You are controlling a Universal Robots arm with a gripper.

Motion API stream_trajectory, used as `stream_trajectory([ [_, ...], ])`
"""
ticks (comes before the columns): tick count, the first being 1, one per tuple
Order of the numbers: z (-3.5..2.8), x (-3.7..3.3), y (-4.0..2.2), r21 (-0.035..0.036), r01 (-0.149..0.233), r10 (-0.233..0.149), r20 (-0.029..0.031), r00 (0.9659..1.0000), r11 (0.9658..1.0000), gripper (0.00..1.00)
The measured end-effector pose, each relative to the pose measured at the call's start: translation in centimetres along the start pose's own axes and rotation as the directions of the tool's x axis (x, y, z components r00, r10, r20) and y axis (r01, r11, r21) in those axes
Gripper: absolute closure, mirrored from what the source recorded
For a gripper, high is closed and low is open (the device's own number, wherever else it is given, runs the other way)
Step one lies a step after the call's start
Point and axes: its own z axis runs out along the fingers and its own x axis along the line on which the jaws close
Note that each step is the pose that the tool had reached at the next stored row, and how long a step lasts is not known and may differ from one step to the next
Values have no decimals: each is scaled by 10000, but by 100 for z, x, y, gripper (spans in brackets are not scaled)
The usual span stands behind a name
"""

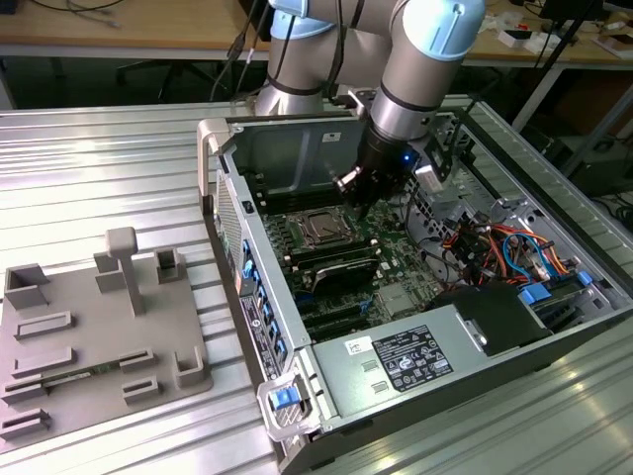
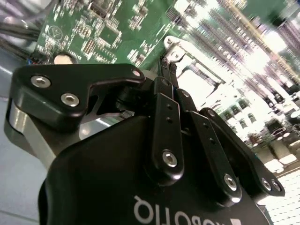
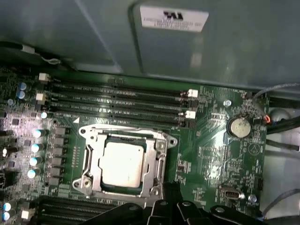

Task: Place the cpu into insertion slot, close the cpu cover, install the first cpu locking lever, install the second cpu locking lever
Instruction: 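Install the second cpu locking lever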

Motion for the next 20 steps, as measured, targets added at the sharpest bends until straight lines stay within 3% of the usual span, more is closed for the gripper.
stream_trajectory([
  [3,-2,11,-91,0,-1,1,-1,10000,10000,89],
  [5,-4,15,-130,-8,-8,8,-68,10000,10000,89],
  [6,-5,14,-133,-18,-12,12,-139,9999,10000,89],
  [8,-7,9,-138,-54,-23,21,-450,9990,10000,89],
  [9,-8,10,-145,-62,-26,23,-541,9985,10000,89],
  [11,-9,14,-178,-68,-29,25,-580,9983,10000,89],
  [15,-11,24,-257,-69,-29,25,-594,9982,10000,89],
  [20,-12,80,-264,-70,-31,27,-595,9982,10000,89],
])
